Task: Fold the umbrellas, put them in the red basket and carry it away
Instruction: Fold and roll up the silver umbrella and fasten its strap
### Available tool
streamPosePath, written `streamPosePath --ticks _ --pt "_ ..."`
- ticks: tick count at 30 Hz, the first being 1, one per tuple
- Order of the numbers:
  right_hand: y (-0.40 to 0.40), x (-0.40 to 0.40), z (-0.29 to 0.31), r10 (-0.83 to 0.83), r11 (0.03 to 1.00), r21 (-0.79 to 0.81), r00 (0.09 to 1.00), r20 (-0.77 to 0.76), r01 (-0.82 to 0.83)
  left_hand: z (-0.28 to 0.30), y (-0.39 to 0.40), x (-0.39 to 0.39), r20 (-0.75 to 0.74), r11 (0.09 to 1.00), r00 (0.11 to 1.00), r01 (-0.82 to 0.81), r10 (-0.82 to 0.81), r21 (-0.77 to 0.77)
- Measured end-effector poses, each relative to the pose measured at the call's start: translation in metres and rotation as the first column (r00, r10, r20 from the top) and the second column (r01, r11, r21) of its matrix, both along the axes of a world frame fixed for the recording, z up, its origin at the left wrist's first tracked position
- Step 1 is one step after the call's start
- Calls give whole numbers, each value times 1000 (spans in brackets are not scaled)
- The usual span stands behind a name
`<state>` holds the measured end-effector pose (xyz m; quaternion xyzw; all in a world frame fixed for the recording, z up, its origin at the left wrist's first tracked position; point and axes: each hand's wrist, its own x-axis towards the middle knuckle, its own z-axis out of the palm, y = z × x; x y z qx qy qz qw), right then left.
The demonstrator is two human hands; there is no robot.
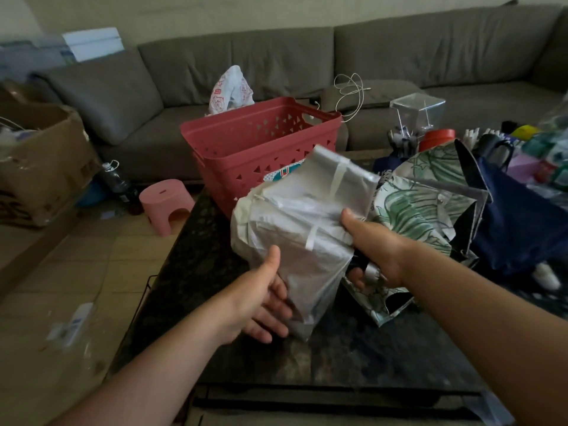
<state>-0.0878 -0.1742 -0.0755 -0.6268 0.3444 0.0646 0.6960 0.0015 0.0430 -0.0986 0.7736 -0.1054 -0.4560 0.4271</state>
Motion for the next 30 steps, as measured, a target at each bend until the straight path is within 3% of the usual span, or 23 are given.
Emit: streamPosePath --ticks 2,4,5,9,11,12,14,15,18,21,25,28,30 --pt "0 -2 8 -27 999 -40 995 98 31 -2 3 8 -315 998 949 -26 9 -51" --pt "-1 -4 15 -12 997 -69 987 161 23 -7 0 18 -546 953 831 -243 108 -182" --pt "-2 -4 18 5 996 -88 983 184 12 -7 -1 20 -615 910 772 -355 157 -213" --pt "1 -7 29 109 978 -200 962 252 -58 -3 -7 27 -743 732 669 -503 -6 -460" --pt "3 -4 24 171 961 -257 949 264 -102 -16 -6 46 -734 691 674 -572 88 -442" --pt "4 -3 18 220 937 -322 945 242 -136 -23 -6 51 -685 706 716 -554 134 -442" --pt "5 -1 -2 323 840 -494 938 126 -223 -31 -7 68 -549 692 794 -551 261 -467" --pt "6 -1 -12 362 782 -558 931 46 -277 -32 -5 78 -513 638 800 -576 310 -511" --pt "7 -1 -32 361 594 -724 920 -150 -351 -22 -12 91 -651 494 726 -659 222 -567" --pt "6 3 -41 324 434 -839 926 -195 -329 -8 -25 100 -594 515 802 -536 63 -669" --pt "2 10 -46 281 411 -869 945 -167 -276 25 -40 102 -502 472 852 -507 147 -721" --pt "1 15 -48 282 458 -839 943 -176 -294 44 -29 96 -289 495 907 -411 305 -766" --pt "-2 18 -50 281 478 -821 940 -192 -311 52 -12 82 -203 568 975 -216 87 -794"
